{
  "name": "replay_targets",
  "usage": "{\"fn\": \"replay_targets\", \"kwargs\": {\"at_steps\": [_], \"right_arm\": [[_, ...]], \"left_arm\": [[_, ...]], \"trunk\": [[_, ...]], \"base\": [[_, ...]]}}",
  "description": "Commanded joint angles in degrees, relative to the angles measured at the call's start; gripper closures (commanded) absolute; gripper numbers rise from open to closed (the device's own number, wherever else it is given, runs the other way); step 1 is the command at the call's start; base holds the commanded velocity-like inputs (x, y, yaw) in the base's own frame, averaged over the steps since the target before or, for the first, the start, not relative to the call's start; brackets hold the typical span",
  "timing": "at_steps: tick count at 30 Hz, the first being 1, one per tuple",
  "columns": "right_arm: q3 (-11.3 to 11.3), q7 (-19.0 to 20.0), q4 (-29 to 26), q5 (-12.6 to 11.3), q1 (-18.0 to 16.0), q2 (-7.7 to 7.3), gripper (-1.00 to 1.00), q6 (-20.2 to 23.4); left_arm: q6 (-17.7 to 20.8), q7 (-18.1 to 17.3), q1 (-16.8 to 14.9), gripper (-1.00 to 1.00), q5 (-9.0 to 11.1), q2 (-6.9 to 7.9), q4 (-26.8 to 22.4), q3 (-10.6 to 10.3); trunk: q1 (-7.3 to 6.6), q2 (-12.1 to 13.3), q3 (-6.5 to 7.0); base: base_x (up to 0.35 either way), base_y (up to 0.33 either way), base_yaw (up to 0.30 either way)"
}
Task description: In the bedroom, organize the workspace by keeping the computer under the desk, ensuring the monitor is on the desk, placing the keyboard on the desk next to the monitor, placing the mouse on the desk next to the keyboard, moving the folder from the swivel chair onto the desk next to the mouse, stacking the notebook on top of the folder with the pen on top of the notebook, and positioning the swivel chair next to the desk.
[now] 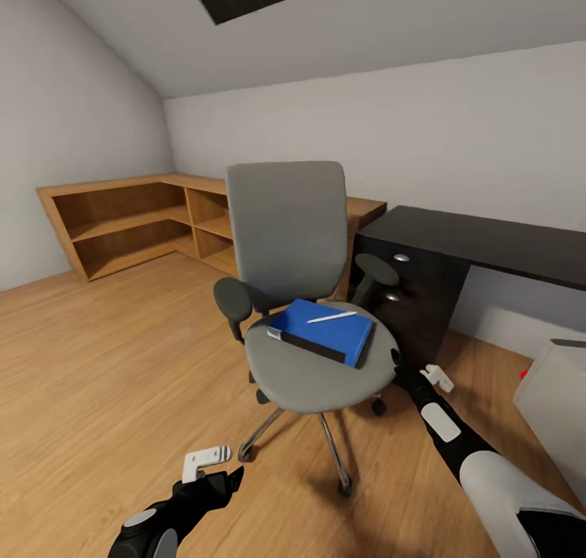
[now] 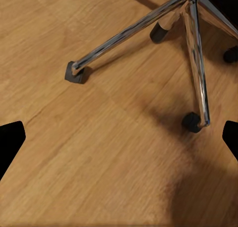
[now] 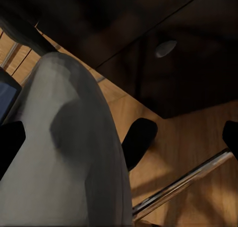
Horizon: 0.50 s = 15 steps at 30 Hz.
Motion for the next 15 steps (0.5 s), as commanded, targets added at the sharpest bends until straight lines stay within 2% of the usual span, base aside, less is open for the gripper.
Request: {"fn": "replay_targets", "kwargs": {"at_steps": [1, 15], "right_arm": [[-0.1, 0.4, 0.1, -0.5, 0.0, 0.03, -1.00, 0.0], [0.2, 0.4, 1.3, -0.5, 0.0, 0.47, -1.00, -0.1]], "left_arm": [[0.2, 0.4, 0.0, -1.00, 0.6, 0.00, -0.1, 0.0], [0.2, 0.4, 0.0, -1.00, 0.6, 0.00, -0.1, 0.0]], "trunk": [[-0.01, 0.0, -0.04], [-0.01, 0.0, -0.05]], "base": [[-0.002, 0.000, 0.000], [0.000, 0.000, 0.016]]}}
